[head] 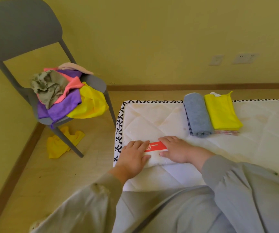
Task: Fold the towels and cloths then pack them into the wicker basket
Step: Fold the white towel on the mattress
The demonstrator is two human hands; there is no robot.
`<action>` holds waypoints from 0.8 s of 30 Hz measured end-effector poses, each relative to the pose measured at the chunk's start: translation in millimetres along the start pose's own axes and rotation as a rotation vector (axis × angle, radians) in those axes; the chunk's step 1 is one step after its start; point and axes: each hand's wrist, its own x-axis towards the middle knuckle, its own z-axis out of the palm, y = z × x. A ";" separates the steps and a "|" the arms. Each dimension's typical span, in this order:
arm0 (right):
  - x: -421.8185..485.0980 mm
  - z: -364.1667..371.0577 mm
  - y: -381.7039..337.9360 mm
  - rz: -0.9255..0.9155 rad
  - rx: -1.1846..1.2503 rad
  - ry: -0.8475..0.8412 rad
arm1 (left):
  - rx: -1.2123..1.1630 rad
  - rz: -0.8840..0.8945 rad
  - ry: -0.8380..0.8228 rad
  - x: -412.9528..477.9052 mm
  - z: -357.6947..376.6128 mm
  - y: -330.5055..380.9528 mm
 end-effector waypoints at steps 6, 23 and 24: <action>-10.3 -2.4 2.8 -0.024 -0.120 -0.018 | -0.248 -0.089 -0.180 -1.3 -20.8 -18.6; -50.5 -5.2 75.8 0.144 -0.094 0.124 | -0.535 -0.190 -0.182 33.4 -19.6 61.9; -53.9 -3.1 84.7 0.168 -0.093 0.128 | -0.683 -0.246 -0.211 34.9 -16.7 64.8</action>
